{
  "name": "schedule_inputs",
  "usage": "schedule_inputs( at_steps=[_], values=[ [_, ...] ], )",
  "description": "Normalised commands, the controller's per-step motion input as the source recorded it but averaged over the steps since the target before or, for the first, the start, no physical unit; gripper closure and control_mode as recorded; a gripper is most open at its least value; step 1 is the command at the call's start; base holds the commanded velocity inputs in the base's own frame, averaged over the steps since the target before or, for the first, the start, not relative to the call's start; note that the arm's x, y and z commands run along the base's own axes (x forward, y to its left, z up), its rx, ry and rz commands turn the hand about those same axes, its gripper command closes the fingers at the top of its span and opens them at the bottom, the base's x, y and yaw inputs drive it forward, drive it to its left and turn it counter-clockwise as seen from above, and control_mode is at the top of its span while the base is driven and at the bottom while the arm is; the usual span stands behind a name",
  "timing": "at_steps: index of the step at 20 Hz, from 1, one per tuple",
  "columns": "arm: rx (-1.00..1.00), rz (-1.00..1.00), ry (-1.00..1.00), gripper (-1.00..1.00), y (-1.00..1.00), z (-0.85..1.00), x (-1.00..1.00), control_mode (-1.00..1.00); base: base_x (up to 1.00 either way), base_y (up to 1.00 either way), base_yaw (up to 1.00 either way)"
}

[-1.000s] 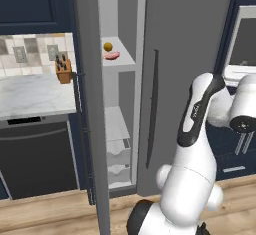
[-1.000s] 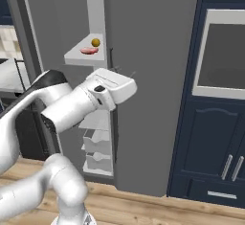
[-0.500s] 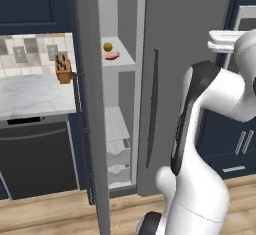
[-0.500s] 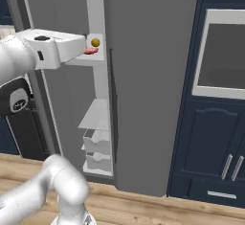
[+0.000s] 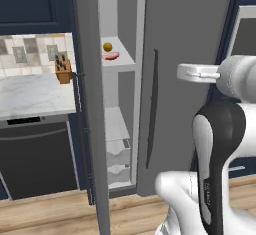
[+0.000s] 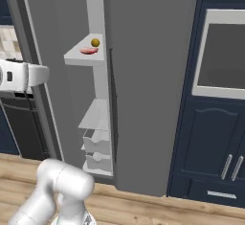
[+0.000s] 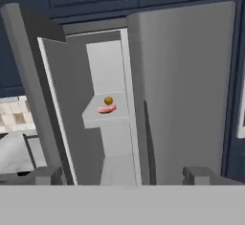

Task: There's a steak in the fridge that needs to be moved to the freezer for freezing. Pick up the steak from the fridge, place it on any shelf in the freezer, and close the fridge and freezer doors when done.

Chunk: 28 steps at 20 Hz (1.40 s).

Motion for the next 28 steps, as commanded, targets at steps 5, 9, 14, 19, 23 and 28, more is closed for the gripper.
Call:
schedule_inputs(
  at_steps=[5, 9, 14, 19, 23, 28],
  values=[
    [0.19, 0.27, 0.16, -1.0, 1.0, -1.0, -0.07, -1.0, 0.0, 0.0, 0.0],
    [0.03, 0.12, 0.09, -1.0, 1.0, -1.0, 0.05, -1.0, 0.0, 0.0, 0.0],
    [0.0, 0.0, 0.02, -1.0, 1.0, -0.69, 0.13, -1.0, 0.0, 0.0, 0.0],
    [-0.04, -0.07, 0.0, -1.0, 1.0, -0.07, 0.0, -1.0, 0.0, 0.0, 0.0],
    [-0.09, -0.07, 0.0, -1.0, 1.0, -0.42, 0.19, -1.0, 0.0, 0.0, 0.0],
    [-0.05, -0.07, -0.03, -1.0, 0.98, -0.64, 0.66, -1.0, 0.0, 0.0, 0.0]
  ],
)
